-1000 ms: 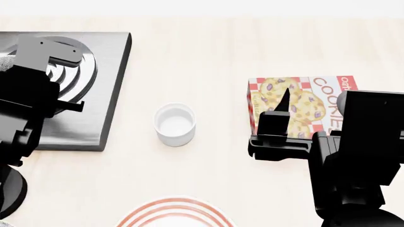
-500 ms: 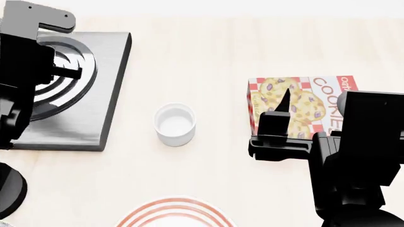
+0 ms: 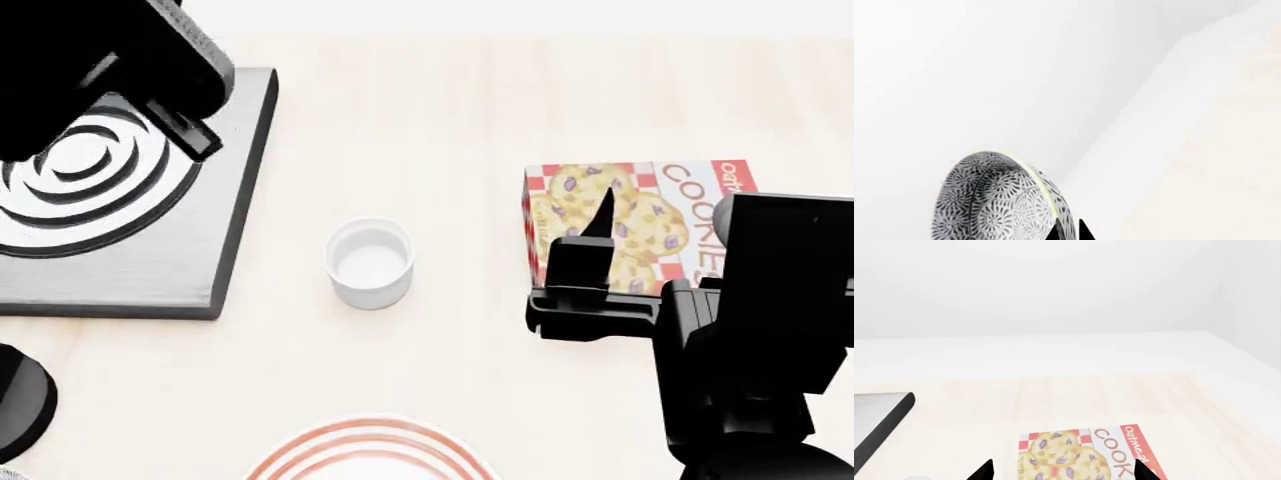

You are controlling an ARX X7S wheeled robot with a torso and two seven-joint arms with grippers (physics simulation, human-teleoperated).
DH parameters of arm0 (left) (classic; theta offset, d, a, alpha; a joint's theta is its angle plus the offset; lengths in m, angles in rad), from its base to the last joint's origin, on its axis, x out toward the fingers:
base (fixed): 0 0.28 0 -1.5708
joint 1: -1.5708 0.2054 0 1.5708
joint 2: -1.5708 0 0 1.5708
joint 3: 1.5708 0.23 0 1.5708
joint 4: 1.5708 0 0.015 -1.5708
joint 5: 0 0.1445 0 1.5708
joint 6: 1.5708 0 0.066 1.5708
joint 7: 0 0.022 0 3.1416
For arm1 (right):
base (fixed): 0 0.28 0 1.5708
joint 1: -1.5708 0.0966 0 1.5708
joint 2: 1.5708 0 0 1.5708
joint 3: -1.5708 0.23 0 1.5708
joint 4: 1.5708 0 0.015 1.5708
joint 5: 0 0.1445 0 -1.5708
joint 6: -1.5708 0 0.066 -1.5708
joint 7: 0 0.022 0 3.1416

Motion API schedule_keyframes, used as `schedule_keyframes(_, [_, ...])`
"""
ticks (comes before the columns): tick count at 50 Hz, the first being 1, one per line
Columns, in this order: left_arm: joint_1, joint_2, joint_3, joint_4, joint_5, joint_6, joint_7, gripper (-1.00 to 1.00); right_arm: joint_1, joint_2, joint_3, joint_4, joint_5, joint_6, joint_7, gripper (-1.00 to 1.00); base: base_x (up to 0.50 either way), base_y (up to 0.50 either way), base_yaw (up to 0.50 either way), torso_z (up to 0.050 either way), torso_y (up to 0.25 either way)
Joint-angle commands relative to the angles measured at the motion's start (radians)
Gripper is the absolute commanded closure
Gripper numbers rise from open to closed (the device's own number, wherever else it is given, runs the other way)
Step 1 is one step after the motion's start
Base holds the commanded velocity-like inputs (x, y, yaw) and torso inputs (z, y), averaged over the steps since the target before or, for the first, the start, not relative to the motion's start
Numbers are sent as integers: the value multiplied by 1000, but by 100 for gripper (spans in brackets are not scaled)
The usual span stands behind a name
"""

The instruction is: Pick the akita bowl on the stove and place it on the plate.

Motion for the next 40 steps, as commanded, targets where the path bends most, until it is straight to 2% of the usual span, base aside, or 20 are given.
schedule_keyframes(1, [44, -177, 136, 328, 14, 113, 198, 100, -3, 3, -2, 2, 5, -6, 4, -100, 0, 0, 0, 0, 0])
schedule_keyframes(9, [57, -243, 165, 373, 13, 232, 252, 100, -2, 5, -3, 2, 9, -7, 9, -100, 0, 0, 0, 0, 0])
schedule_keyframes(18, [82, -322, 208, 461, 19, 273, 318, 100, -2, 6, -3, 1, 14, -7, 14, -100, 0, 0, 0, 0, 0])
schedule_keyframes(28, [117, -365, 279, 517, 86, 292, 339, 100, -5, 10, -5, 4, 18, -14, 16, -100, 0, 0, 0, 0, 0])
schedule_keyframes(40, [161, -416, 334, 603, 92, 311, 388, 100, -2, 12, -4, 2, 27, -9, 24, -100, 0, 0, 0, 0, 0])
